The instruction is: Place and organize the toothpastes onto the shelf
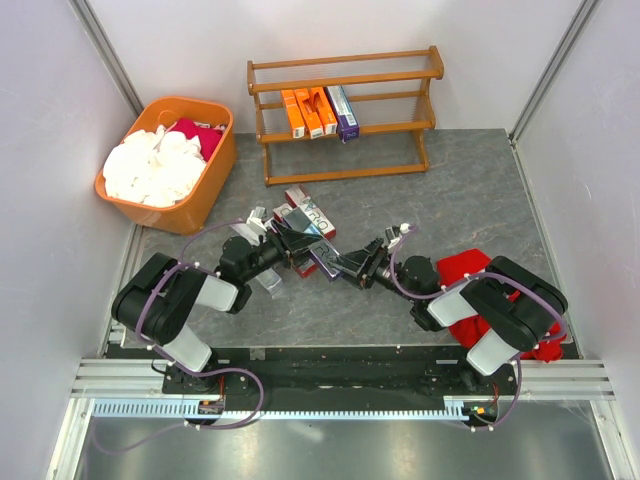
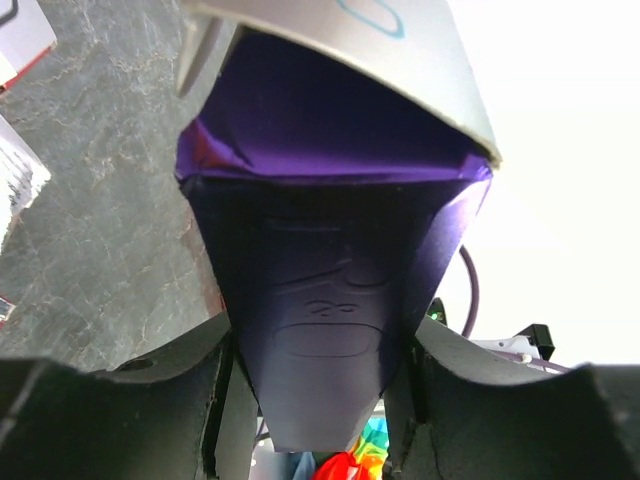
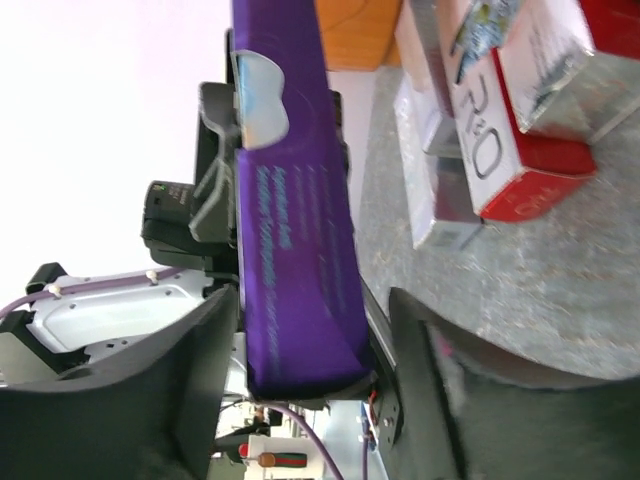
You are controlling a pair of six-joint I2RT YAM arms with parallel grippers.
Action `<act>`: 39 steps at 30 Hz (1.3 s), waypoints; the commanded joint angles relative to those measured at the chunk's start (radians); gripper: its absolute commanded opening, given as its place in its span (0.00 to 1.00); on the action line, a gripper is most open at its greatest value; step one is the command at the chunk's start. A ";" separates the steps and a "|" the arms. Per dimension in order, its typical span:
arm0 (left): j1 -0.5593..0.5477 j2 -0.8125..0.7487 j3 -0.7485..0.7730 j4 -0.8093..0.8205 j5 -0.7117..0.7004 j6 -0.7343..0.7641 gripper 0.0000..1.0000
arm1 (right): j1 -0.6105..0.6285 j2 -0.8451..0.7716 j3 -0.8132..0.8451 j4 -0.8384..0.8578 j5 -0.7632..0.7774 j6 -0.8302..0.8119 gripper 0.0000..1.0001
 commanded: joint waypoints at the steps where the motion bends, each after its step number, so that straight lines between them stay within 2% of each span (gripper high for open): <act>1: -0.008 -0.023 0.031 0.395 0.000 -0.044 0.52 | 0.001 -0.003 0.044 0.290 0.001 0.003 0.64; 5: -0.008 -0.026 0.025 0.395 -0.006 -0.036 0.53 | -0.002 -0.020 0.047 0.295 -0.007 0.010 0.49; 8: -0.008 -0.030 0.022 0.395 -0.006 -0.027 0.60 | 0.000 -0.049 0.038 0.270 -0.007 0.009 0.44; 12: -0.007 -0.027 0.019 0.395 -0.004 -0.022 0.86 | -0.002 -0.107 0.030 0.197 0.008 -0.013 0.40; 14: -0.007 -0.023 0.014 0.395 -0.001 -0.018 0.91 | -0.003 -0.129 0.029 0.143 0.022 -0.028 0.40; 16: -0.007 -0.020 0.008 0.395 0.003 -0.013 1.00 | -0.011 -0.160 0.025 0.100 0.030 -0.036 0.39; 20: -0.005 -0.012 -0.009 0.391 0.000 -0.004 1.00 | -0.058 -0.215 0.029 0.004 0.042 -0.065 0.39; 26: -0.001 -0.017 -0.020 0.388 0.006 0.013 1.00 | -0.203 -0.253 0.084 -0.119 0.004 -0.125 0.39; 34: 0.002 -0.026 -0.011 0.378 0.025 0.024 1.00 | -0.359 -0.241 0.320 -0.455 0.027 -0.284 0.41; 39: 0.007 -0.006 -0.005 0.386 0.037 0.007 1.00 | -0.448 -0.132 0.508 -0.549 0.027 -0.338 0.41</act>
